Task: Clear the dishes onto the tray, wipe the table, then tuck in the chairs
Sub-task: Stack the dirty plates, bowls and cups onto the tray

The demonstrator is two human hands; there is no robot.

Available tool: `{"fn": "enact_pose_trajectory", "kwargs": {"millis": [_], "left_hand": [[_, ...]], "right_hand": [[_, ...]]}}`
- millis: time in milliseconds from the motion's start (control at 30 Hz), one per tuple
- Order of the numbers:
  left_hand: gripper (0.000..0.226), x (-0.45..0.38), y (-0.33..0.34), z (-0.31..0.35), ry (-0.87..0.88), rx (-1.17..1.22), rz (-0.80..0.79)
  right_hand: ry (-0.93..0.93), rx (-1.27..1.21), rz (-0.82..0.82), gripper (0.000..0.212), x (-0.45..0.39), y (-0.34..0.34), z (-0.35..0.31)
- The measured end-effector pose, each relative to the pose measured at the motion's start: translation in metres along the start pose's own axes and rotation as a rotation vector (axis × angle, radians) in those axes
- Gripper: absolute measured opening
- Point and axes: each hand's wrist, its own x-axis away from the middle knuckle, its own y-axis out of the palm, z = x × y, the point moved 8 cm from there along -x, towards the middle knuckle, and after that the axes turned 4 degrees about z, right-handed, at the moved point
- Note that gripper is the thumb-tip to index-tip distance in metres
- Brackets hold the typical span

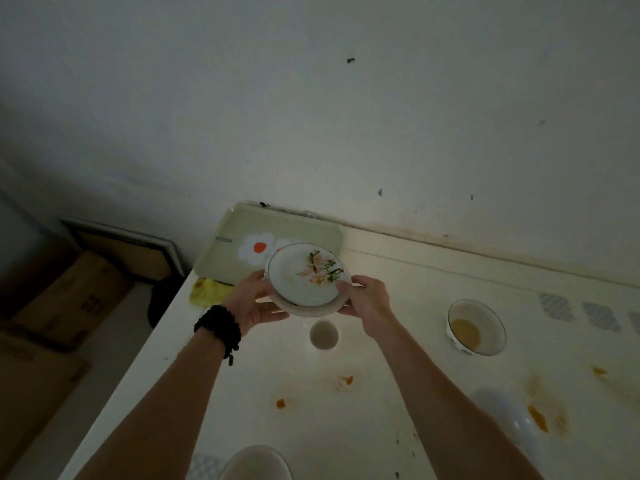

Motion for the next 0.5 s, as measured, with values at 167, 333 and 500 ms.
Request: {"fn": "enact_pose_trajectory", "kwargs": {"millis": [167,333,500], "left_hand": [[0.035,-0.068,-0.015,0.023,0.004,-0.064,0.074],[0.049,-0.134,-0.032,0.026,-0.029,-0.129,0.087],[0.044,-0.176,-0.044,0.009,-0.060,-0.268,0.140]], "right_hand": [[0.011,0.019,0.045,0.041,-0.056,0.032,-0.007],[0.003,0.171,0.102,0.029,-0.109,0.055,-0.003],[0.048,0.295,0.100,0.018,-0.132,0.066,0.019]]}}
